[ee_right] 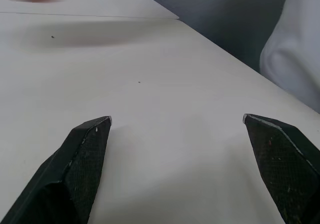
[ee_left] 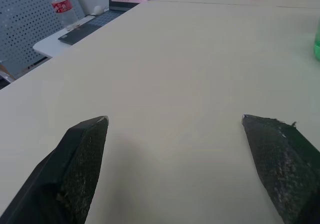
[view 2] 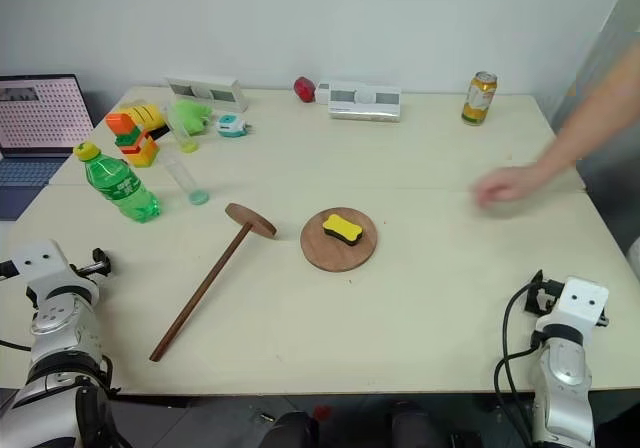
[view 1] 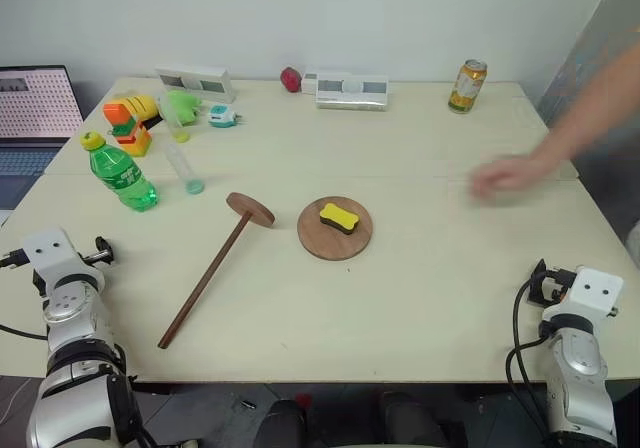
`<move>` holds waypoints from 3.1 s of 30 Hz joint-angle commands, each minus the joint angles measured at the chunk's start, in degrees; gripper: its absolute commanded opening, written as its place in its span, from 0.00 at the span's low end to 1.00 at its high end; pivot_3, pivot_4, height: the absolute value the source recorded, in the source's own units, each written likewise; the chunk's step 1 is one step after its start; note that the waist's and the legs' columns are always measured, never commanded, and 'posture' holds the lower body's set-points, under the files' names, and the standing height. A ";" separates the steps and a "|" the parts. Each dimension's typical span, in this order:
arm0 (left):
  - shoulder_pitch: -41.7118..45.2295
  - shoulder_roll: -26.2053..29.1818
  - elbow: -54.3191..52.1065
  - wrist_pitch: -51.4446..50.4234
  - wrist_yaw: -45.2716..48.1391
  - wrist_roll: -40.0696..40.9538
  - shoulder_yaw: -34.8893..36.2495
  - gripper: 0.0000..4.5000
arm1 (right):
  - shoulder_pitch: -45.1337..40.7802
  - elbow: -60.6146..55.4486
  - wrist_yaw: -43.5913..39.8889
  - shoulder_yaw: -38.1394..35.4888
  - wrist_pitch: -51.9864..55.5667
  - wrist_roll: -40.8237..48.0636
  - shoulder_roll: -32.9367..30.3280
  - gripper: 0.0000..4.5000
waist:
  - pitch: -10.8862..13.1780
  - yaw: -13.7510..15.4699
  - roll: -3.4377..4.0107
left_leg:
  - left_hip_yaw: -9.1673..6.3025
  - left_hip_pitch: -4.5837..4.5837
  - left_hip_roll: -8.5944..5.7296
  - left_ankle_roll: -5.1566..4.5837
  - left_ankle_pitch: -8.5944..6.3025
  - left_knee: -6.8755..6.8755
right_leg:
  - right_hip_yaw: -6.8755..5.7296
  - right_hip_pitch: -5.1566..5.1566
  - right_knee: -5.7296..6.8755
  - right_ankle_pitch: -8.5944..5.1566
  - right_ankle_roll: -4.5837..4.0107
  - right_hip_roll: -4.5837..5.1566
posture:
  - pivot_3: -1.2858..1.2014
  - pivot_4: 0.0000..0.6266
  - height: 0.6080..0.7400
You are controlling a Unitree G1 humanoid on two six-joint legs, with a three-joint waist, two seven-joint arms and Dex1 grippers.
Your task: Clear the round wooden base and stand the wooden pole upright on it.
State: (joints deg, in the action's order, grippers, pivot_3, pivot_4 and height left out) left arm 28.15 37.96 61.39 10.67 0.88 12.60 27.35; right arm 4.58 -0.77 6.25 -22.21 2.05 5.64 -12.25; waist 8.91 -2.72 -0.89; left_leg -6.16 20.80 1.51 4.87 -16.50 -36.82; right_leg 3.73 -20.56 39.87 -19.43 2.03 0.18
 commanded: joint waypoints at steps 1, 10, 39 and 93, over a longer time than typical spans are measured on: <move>0.39 1.53 0.26 0.19 0.13 0.35 0.60 1.00 | 0.17 -2.83 -0.23 -0.41 0.06 -0.30 -0.57 0.98 | 0.00 0.00 0.00 | 0.00 0.00 0.00 0.00 0.00 0.00 | 0.00 0.00 0.00 0.00 0.00 0.00 | 0.52 0.24 1.00; -5.55 2.56 -8.34 -0.71 9.71 4.19 1.80 1.00 | -0.40 -5.79 -4.30 1.83 1.86 -0.42 -3.08 0.98 | 0.09 -0.30 0.11 | 0.02 0.00 0.01 0.00 0.00 0.01 | 0.03 -0.01 0.00 0.00 0.00 0.00 | 0.52 0.24 1.00; -9.54 12.71 -74.41 -42.57 54.61 27.23 -19.11 1.00 | -43.83 14.56 -55.05 36.89 17.39 9.47 -7.76 0.98 | 1.42 -0.83 0.00 | 0.04 1.13 0.09 0.25 0.14 -0.19 | 0.01 -1.14 0.06 0.01 -0.05 -0.03 | 0.52 0.24 1.00; -5.69 7.57 -76.44 -44.42 57.71 25.90 -20.94 1.00 | -38.81 14.94 -22.89 9.34 24.98 3.39 -12.98 0.85 | 1.43 -2.11 0.01 | 0.25 1.15 0.05 0.24 0.15 -0.25 | 0.21 -1.21 0.24 0.02 -0.05 -0.01 | 0.52 0.24 1.00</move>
State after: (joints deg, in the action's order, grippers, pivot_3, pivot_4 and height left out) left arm 22.17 45.05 -13.64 -33.75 58.18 37.98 4.99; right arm -34.51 19.91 -16.27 -12.23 26.65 8.08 -24.02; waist 10.33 -4.83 -0.88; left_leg -5.92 21.95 1.56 5.11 -16.35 -37.07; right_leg 3.95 -21.76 40.11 -19.41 1.98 0.17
